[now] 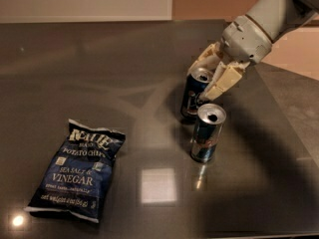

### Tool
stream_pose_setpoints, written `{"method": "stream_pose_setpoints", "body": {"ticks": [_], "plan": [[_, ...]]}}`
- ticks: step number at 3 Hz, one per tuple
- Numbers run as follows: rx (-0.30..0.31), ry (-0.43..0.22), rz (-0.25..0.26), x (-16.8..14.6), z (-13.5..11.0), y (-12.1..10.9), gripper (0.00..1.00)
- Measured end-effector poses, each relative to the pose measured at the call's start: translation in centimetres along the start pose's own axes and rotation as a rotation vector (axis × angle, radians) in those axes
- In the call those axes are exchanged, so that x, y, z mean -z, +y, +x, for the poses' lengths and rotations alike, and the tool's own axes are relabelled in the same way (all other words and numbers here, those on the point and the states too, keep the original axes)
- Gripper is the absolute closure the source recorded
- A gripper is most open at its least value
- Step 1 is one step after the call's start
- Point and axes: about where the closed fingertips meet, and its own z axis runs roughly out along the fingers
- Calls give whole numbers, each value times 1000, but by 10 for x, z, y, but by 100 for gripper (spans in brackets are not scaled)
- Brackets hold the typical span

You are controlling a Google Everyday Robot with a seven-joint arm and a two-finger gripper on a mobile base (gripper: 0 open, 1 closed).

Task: Move pepsi can near redbull can

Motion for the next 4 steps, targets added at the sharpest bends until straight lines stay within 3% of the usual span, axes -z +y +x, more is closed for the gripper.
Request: {"method": "stream_pose_setpoints", "body": {"ticks": [2,4], "plan": [[86,-18,-17,1,5,10,100],[150,20,-48,-10,13,9,61]]}}
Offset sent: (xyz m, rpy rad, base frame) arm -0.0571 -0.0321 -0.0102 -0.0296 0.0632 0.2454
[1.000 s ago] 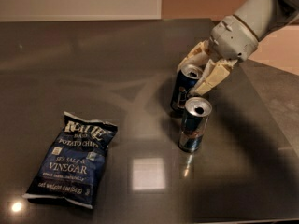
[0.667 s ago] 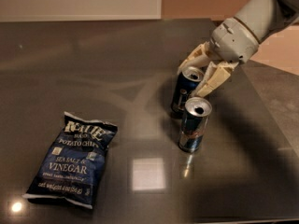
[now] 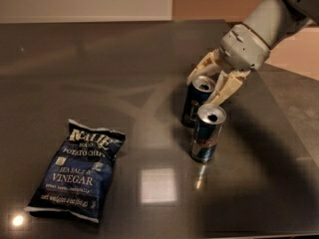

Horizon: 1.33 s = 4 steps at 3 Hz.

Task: Move pepsi can near redbull can

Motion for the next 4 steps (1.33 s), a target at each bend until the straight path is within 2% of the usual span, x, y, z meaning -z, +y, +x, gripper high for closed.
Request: {"method": "stream_pose_setpoints", "body": {"ticks": [2,3,4], "plan": [[83,8,-7,-1,-4,-6,14],[86,12,58,-5,-4,-26,0],[87,12,77,-6,-4,-32,0]]}}
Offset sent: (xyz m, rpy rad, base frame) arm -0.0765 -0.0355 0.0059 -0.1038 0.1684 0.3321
